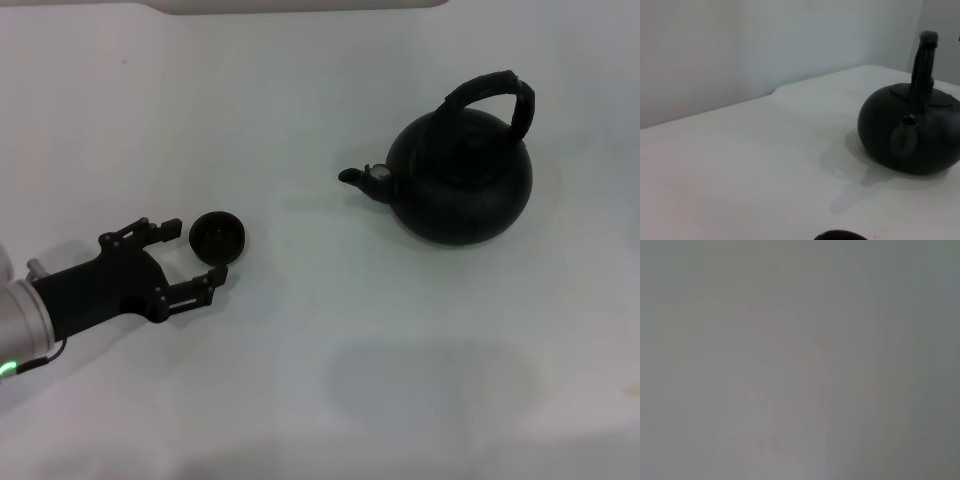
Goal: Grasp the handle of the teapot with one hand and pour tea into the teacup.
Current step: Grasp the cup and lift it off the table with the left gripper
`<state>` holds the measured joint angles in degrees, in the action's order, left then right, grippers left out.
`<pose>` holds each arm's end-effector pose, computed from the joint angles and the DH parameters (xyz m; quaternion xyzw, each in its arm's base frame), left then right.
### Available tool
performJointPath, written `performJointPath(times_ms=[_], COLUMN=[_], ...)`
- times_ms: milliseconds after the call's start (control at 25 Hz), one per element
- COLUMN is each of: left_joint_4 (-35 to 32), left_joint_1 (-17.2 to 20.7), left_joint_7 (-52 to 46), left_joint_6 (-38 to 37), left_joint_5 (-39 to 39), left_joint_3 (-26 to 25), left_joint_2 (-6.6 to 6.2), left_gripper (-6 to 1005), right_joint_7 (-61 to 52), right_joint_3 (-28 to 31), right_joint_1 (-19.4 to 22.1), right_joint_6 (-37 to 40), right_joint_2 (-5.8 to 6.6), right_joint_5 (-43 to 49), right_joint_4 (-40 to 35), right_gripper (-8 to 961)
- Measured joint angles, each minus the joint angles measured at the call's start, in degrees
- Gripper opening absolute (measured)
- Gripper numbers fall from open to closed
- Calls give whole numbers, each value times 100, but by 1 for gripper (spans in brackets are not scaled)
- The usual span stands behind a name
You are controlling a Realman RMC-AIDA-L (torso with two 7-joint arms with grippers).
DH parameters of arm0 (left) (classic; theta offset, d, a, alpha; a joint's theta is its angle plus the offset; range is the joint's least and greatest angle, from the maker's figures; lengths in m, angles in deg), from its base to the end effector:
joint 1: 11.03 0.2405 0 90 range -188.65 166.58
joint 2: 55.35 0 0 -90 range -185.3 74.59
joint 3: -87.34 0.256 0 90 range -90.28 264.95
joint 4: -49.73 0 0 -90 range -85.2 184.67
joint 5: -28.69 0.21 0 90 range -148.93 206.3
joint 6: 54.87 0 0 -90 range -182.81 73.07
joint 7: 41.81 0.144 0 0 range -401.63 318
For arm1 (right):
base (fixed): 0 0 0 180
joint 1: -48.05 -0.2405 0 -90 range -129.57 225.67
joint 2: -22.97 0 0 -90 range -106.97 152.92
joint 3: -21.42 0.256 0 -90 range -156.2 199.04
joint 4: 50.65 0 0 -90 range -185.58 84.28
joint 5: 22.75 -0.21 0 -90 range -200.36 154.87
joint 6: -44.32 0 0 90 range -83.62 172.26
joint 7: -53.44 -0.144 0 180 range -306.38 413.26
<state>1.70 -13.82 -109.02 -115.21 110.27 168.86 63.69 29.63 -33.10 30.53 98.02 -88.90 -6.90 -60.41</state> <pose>-0.3208 0.2531 -0.0470 -0.9185 -0.2371 -0.1773 0.2622 0.4464 0.2969 0.1061 -0.5544 0.3567 0.2236 0.7180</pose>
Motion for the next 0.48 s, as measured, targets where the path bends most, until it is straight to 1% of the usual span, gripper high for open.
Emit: performJointPath(times_ms=[120, 280, 480], left_joint_4=[2, 4, -100], left_joint_1=[36, 50, 129], left_joint_7=[34, 62, 96], left_joint_6=[-28, -30, -32], left_joint_5=[9, 32, 41], left_joint_3=[-14, -50, -72], left_joint_2=[-25, -51, -107], left_gripper=[871, 871, 872], right_joint_7=[-1, 26, 36], right_joint_3=[-1, -6, 0], right_joint_1=[1, -10, -19], right_joint_6=[-78, -123, -119], right_joint_2=[-42, -158, -248], right_joint_5=[-2, -1, -2], right_joint_4=[0, 0, -7], right_gripper=[482, 481, 481])
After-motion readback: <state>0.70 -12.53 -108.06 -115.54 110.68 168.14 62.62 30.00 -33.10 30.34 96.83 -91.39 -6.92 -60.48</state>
